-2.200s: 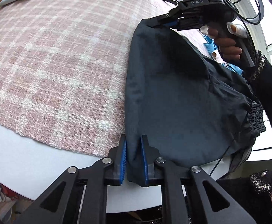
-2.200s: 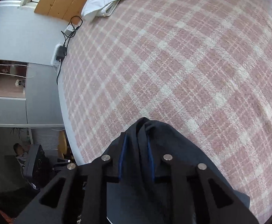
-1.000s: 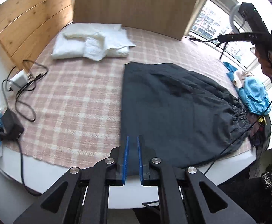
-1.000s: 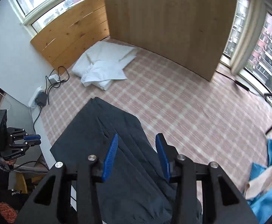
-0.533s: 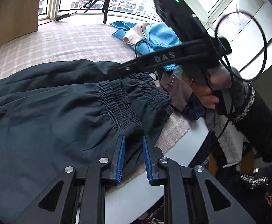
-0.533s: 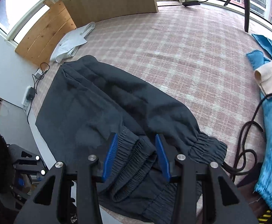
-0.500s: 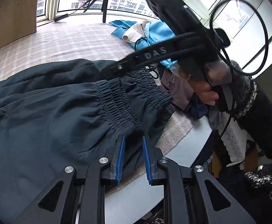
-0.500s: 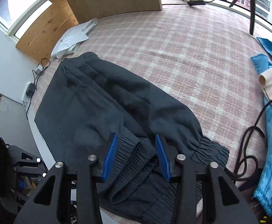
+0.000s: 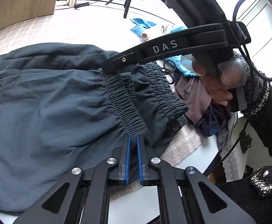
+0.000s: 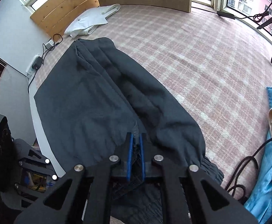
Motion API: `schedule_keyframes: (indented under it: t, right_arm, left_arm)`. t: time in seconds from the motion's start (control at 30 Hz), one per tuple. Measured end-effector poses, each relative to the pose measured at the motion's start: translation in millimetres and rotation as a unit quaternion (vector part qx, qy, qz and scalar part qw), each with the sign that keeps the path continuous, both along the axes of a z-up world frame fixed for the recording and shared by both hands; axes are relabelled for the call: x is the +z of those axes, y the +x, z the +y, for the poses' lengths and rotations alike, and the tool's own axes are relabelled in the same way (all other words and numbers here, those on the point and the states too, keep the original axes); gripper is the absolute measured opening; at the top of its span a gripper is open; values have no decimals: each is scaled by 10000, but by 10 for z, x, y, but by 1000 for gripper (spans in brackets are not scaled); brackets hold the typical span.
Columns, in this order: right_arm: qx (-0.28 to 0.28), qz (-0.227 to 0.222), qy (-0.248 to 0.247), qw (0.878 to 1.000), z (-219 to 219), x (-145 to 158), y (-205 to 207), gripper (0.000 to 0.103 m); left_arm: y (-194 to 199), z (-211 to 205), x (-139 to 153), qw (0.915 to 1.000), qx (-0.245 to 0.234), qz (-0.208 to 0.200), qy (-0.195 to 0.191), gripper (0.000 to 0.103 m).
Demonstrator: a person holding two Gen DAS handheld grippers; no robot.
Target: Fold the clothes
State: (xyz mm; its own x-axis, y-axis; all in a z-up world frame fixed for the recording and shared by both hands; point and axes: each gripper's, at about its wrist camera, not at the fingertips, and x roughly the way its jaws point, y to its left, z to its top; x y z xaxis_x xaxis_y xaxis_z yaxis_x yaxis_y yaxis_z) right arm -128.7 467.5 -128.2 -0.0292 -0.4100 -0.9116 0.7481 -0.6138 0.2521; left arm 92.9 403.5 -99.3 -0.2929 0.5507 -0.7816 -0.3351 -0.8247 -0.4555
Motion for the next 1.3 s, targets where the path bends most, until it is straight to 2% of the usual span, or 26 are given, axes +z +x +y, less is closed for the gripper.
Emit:
schedule_keyframes:
  t: [0.07,0.1,0.2,0.27,0.33,0.37,0.43,0.53,0.57,0.63,0.67,0.73,0.8,0.83,0.93,1.0,1.1,1.2,1.23,1.27,1.3]
  right_arm:
    - [-5,48,162,9999,5,-36,-11,7]
    - [-8,72,243,9997,7,-55,-17,7]
    - [-15,145,486,9987,14,-109,-33,9]
    - [-20,193,647,9977,18,-146,-44,9]
    - [-149,385,451,9981,56,17,-28,11]
    - [-230,543,362,9976,67,112,-11,15]
    - [-223,821,85,9963,8,268,67,15]
    - [-4,482,-372,9981,-181,207,169,19]
    - [81,379,-256,9989,-272,109,198,19]
    - [89,485,230,9985,-274,-66,248,19]
    - [94,537,473,9974,-275,-153,273,19]
    - [-40,527,832,9951,-202,-278,265,19]
    - [-430,334,743,9957,-99,-219,202,19]
    - [-636,256,657,9955,-70,-161,178,19]
    - [-805,338,290,9958,-305,61,235,20]
    - [-746,386,134,9964,-578,115,321,26]
    - [-482,445,295,9974,-942,2,492,28]
    - [-427,406,503,9970,-1157,-185,571,28]
    - [-503,323,555,9967,-1160,-271,563,28]
    - [-580,241,607,9962,-1163,-356,555,28]
    - [-642,242,647,9955,-1166,-392,549,28]
  left_arm:
    - [-20,66,57,9997,-85,9,227,0]
    - [-28,123,62,9996,-176,31,215,0]
    - [-82,238,-94,9991,-291,-186,-237,0]
    - [-77,166,-126,9986,-244,-365,-289,0]
    - [-20,-29,-12,9994,-78,-273,-183,1]
    - [12,-153,65,9997,50,-204,-143,3]
    - [84,-438,188,9992,368,-138,-117,9]
    - [191,-927,342,9955,914,-86,-215,16]
    - [228,-1139,358,9926,1152,-111,-360,22]
    - [305,-1595,360,9832,1674,-191,-700,34]
    - [344,-1823,362,9770,1932,-230,-869,40]
    - [438,-2363,324,9594,2519,-325,-1230,42]
    - [512,-2895,224,9384,3114,-496,-1413,45]
    - [490,-3042,160,9355,3196,-585,-1386,47]
    - [341,-3316,-44,9387,3132,-849,-1164,48]
    - [242,-3499,-180,9401,3087,-1025,-1015,48]
    - [84,-3588,-361,9466,2864,-1213,-851,48]
    - [-22,-3494,-384,9575,2520,-1128,-839,48]
    - [-55,-3461,-386,9609,2404,-1091,-839,42]
    - [-83,-3384,-331,9647,2299,-1013,-793,21]
    - [-108,-3285,-247,9685,2198,-915,-726,10]
